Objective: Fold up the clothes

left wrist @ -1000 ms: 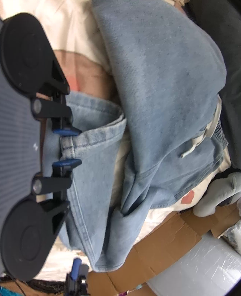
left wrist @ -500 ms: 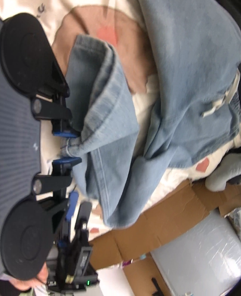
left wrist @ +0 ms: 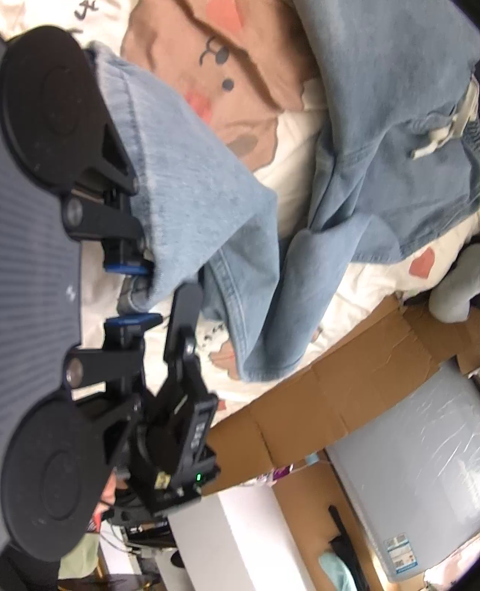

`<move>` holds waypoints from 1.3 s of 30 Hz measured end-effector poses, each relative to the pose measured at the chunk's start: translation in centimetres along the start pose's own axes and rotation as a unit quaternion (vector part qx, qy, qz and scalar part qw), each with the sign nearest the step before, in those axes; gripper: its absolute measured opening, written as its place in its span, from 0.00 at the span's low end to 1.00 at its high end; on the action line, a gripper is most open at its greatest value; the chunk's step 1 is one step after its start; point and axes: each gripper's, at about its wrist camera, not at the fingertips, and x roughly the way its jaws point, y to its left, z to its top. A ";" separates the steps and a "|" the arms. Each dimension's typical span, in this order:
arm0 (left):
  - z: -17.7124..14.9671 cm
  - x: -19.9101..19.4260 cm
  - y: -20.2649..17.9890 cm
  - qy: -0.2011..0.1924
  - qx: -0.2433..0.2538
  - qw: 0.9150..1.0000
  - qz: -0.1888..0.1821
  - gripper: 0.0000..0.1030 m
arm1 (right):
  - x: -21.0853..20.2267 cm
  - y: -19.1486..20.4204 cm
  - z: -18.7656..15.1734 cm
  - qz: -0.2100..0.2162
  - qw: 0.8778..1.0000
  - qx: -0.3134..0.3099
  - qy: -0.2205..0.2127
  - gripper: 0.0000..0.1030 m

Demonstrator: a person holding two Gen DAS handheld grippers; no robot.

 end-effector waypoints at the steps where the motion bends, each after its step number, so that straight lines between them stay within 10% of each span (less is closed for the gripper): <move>1: 0.0 0.3 -0.2 0.005 0.003 1.000 -0.006 0.21 | -0.1 -0.1 0.0 0.000 1.000 0.000 -0.001 0.59; 5: -0.2 1.4 -1.0 0.024 0.019 0.999 -0.021 0.21 | -0.6 -0.3 -0.1 0.000 1.000 -0.004 -0.004 0.55; 12: 0.0 3.1 -1.8 0.064 0.034 0.997 -0.008 0.25 | -1.5 -0.7 -0.2 0.000 1.000 -0.009 -0.011 0.17; 24: -0.3 2.7 -0.9 0.076 0.029 0.996 0.032 0.23 | -6.1 -0.8 1.1 -0.068 0.993 -0.078 -0.064 0.14; 39: 2.1 1.3 2.5 0.025 0.007 0.991 0.131 0.27 | -17.6 -1.9 3.4 -0.223 0.947 -0.161 -0.167 0.07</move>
